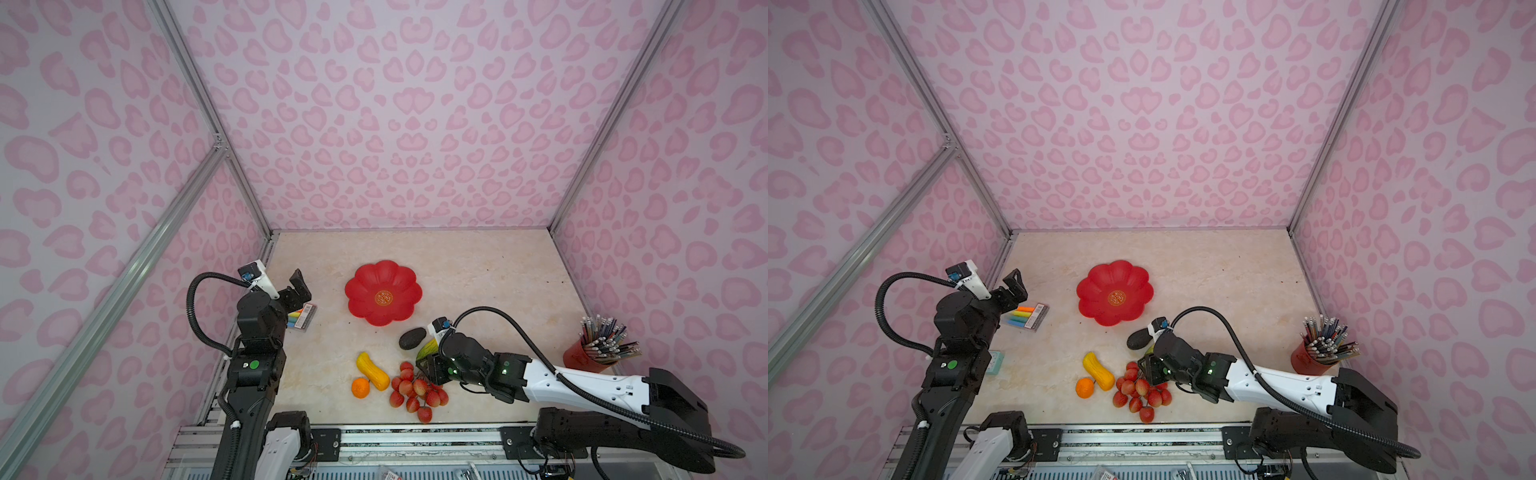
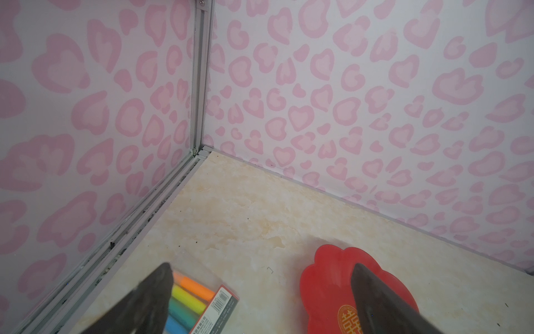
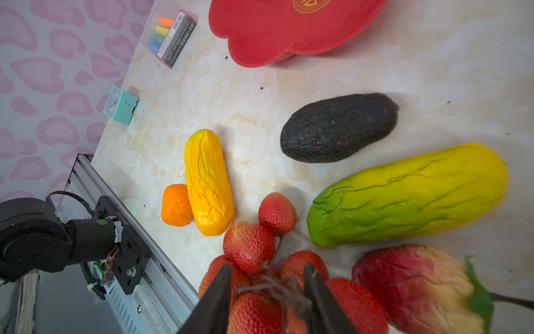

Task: Place and organize the fake fruits in the fruit bowl
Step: 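Grasp the bunch of red lychees with the right gripper, then carry the lychees into the red bowl and release with the right gripper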

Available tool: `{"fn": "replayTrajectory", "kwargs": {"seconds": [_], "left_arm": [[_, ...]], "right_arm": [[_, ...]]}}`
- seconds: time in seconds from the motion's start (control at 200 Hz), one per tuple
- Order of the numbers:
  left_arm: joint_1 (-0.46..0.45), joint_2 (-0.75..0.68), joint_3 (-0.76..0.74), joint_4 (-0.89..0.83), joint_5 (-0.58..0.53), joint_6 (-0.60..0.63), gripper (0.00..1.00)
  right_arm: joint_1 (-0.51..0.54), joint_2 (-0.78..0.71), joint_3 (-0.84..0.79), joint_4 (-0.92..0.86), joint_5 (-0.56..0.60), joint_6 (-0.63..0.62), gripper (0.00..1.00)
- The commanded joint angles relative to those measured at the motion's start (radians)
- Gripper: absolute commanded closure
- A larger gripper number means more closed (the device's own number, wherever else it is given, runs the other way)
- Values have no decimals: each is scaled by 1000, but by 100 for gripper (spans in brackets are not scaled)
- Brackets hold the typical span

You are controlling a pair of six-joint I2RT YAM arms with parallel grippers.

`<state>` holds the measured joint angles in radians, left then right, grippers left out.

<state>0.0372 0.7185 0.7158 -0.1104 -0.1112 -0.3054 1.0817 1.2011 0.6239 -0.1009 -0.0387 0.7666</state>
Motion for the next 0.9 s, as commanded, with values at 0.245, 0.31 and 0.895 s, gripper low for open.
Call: {"fn": "replayTrajectory", "kwargs": {"seconds": [0.245,0.31,0.895], "left_arm": [[3,-11,2,3,8,9,3],[3,-12,1,3,7,9,4],[4,-3,7,-9,16,7,3]], "right_arm": [[10,69,59,-22,58,-35,100],[10,67,85,-38,62,-58,100],[-122,91,390,-67,-28,-207,100]]}}
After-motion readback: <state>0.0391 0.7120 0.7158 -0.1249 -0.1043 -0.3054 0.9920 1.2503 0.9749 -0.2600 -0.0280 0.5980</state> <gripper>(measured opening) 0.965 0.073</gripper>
